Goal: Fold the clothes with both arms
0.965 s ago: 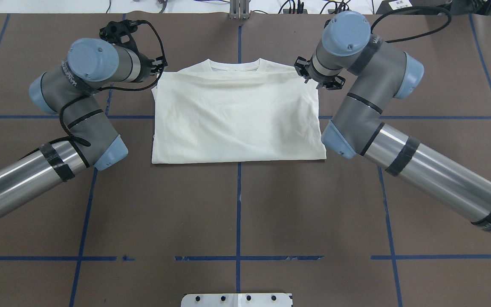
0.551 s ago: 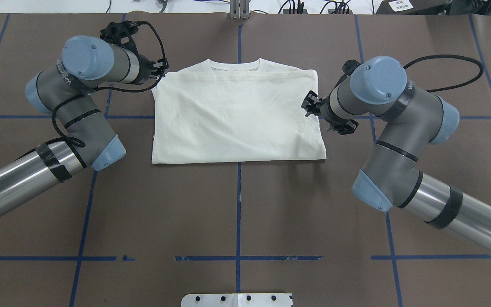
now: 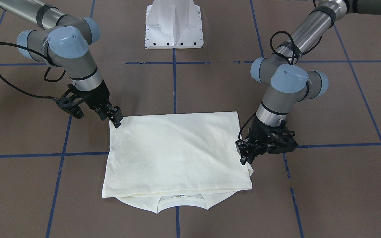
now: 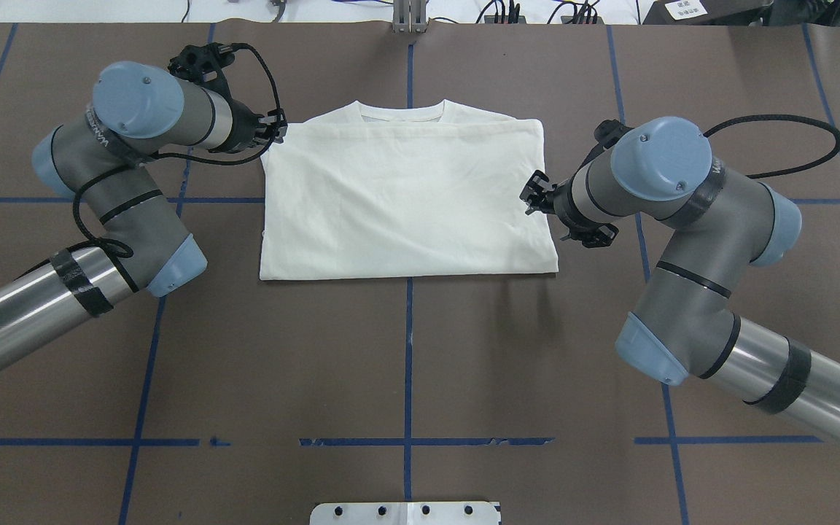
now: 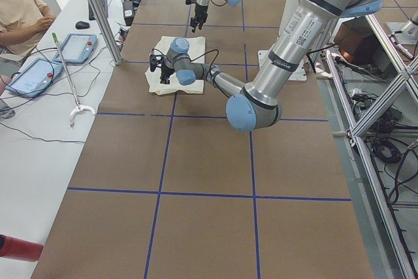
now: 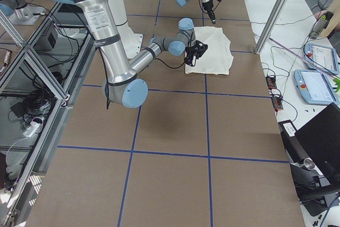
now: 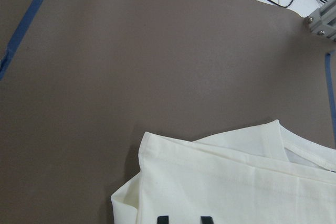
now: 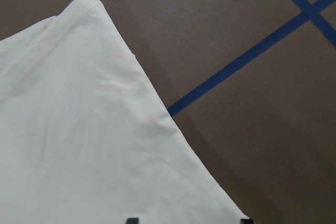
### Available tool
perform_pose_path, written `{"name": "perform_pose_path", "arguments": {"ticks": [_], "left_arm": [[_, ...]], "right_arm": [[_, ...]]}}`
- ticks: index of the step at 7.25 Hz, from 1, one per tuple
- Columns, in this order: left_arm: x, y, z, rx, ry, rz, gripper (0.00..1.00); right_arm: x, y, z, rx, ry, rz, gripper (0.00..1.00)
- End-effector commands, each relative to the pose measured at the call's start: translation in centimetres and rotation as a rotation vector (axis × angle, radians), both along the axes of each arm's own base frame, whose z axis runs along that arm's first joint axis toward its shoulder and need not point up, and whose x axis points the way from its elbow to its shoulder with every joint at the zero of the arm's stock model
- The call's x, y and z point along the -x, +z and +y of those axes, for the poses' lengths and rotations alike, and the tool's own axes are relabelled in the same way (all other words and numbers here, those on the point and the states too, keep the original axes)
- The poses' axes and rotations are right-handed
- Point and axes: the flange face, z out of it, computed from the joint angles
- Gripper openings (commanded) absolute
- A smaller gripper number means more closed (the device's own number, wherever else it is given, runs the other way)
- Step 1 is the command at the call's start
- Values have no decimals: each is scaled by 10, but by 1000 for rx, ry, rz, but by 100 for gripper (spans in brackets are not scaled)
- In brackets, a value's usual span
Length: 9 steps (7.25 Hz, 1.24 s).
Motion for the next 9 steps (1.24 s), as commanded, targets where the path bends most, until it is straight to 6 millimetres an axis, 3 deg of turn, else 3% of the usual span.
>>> {"name": "perform_pose_path", "arguments": {"ticks": [1, 2, 3, 4, 7, 9], "left_arm": [[1, 2, 1, 3, 1, 1, 34], [1, 4, 1, 4, 2, -2, 35], [0, 0, 2, 0, 2, 4, 34], [2, -6, 4, -9, 2, 13, 35], [12, -37, 11, -47, 4, 58, 36], [16, -38, 10, -39, 12, 64, 36]], "right_arm": [[19, 6, 22, -4, 19, 19, 72], [36, 6, 39, 4, 31, 22, 72], [36, 8, 39, 17, 43, 21, 72], [36, 23, 44, 39, 48, 38, 72], [36, 40, 43, 80, 79, 57, 73], [41, 47, 42, 110, 100, 62, 72]]}}
